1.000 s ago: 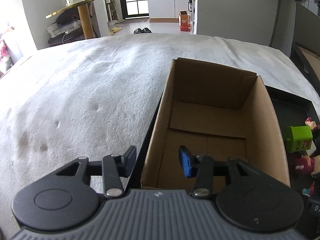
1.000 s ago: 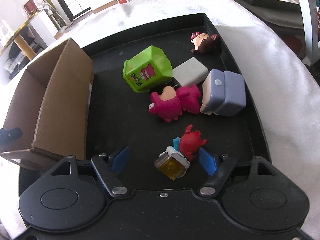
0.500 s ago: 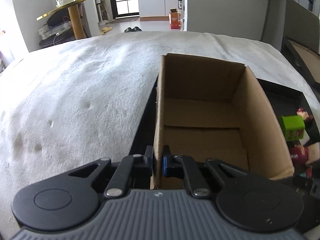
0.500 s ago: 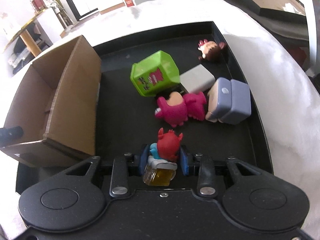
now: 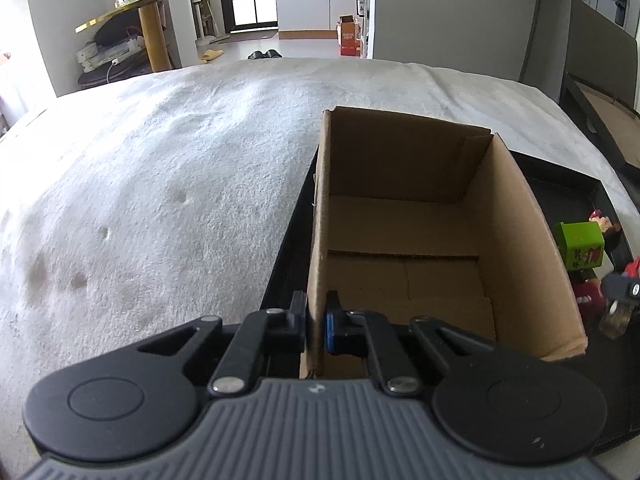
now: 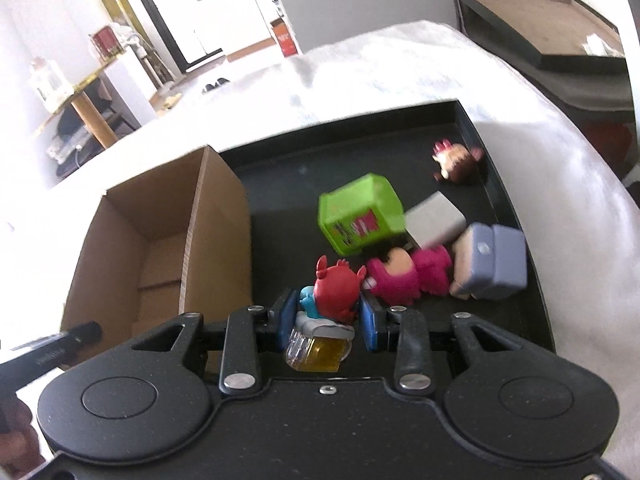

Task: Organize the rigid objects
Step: 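Lift the red figure with the right gripper and drop it into the cardboard box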

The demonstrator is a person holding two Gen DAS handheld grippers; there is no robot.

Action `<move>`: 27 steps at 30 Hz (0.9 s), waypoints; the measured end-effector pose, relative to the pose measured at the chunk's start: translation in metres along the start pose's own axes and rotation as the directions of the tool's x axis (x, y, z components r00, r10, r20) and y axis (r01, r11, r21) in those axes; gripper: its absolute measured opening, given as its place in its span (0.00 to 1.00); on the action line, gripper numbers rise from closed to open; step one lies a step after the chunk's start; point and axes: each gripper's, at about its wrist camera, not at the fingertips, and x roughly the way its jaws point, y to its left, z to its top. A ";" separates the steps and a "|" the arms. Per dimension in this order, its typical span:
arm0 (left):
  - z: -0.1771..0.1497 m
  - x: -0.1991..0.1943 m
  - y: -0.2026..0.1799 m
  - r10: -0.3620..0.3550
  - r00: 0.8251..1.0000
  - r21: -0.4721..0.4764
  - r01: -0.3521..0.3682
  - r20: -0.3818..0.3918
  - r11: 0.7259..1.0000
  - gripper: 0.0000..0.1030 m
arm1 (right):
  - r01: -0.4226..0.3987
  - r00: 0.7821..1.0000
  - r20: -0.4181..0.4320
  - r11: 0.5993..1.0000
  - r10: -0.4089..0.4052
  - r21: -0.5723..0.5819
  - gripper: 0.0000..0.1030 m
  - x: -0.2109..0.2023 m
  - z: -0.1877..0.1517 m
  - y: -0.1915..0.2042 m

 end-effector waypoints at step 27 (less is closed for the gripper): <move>0.006 0.006 0.016 -0.016 1.000 -0.016 0.016 -0.003 1.000 0.10 | -0.169 0.977 0.099 0.970 0.189 -0.175 0.32 -0.005 0.031 0.081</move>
